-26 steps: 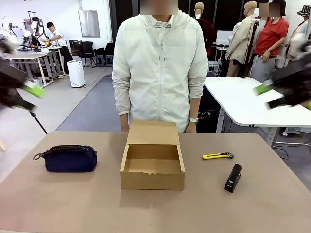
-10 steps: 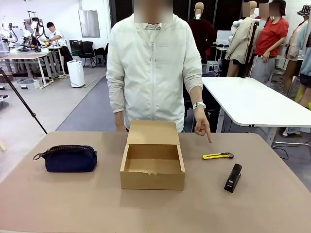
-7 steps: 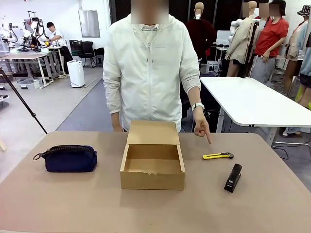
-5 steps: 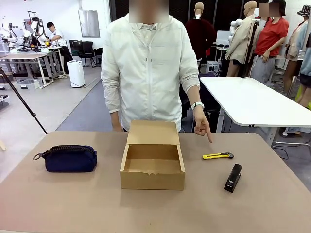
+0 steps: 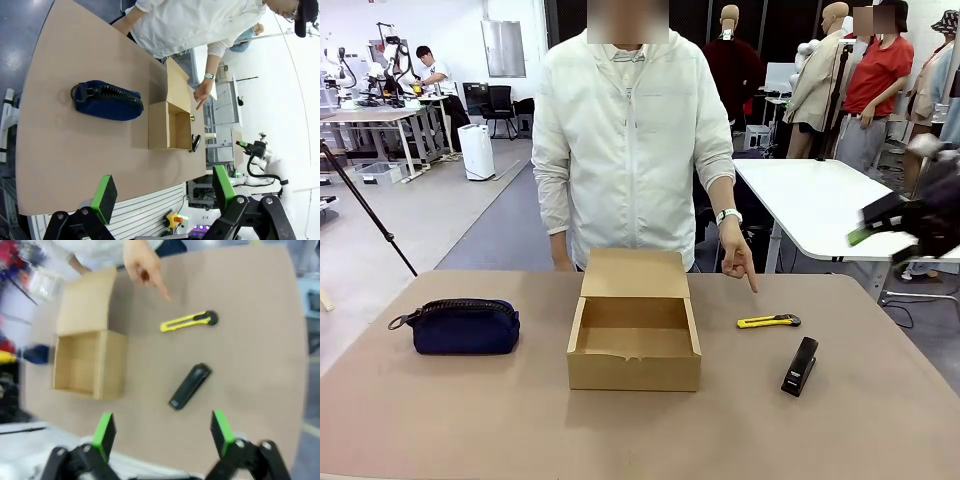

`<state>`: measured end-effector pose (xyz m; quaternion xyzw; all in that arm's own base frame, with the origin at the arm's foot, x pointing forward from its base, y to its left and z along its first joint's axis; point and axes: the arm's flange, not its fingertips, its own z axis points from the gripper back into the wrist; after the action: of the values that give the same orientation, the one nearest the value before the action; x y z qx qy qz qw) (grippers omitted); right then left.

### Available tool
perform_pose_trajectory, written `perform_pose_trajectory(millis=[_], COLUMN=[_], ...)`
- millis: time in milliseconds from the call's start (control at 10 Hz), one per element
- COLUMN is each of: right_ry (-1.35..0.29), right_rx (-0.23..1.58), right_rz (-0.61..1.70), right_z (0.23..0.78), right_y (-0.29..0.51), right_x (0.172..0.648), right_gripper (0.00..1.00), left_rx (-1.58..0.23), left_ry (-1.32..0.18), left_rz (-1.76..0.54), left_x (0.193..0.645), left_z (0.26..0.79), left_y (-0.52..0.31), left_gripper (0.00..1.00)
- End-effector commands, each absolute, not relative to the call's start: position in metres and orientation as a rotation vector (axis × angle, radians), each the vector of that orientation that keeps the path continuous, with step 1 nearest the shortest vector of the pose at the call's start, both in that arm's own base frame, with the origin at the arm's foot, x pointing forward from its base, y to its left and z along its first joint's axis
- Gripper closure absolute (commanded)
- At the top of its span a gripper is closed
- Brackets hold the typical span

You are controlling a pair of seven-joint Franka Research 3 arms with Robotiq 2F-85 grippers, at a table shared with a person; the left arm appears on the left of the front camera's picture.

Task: Pack the items into the box.
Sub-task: Pick up the item indicated by the person and place it inside the Mailer Box.

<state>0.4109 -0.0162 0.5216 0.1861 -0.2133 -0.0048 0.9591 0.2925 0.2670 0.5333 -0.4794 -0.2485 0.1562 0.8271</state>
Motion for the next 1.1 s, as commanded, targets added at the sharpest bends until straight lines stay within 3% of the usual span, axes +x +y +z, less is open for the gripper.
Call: perform_pose_trajectory(millis=[0,200,300,700,1000], right_ry=[-0.424,-0.527,-0.420,-0.436,-0.289], right_rx=[0.144,0.225,0.193,0.198,0.116], right_rz=[0.076,0.073,0.121,0.129,0.158], right_z=[0.488,0.471,0.481,0.474,0.441], right_y=[0.004,0.030,0.031,0.032,0.065], right_x=[0.448,0.450,0.445,0.450,0.526], right_gripper=[0.00,0.00,0.00,0.00,0.00], left_rx=[-1.037,-1.037,-1.037,-1.037,-1.037], left_ry=[-0.541,-0.541,-0.541,-0.541,-0.541], left_rz=[0.320,0.320,0.320,0.320,0.320], left_x=[0.292,0.292,0.292,0.292,0.292], left_z=[0.535,0.535,0.535,0.535,0.535], left_y=[0.269,0.269,0.269,0.269,0.269], left_gripper=[0.00,0.00,0.00,0.00,0.00])
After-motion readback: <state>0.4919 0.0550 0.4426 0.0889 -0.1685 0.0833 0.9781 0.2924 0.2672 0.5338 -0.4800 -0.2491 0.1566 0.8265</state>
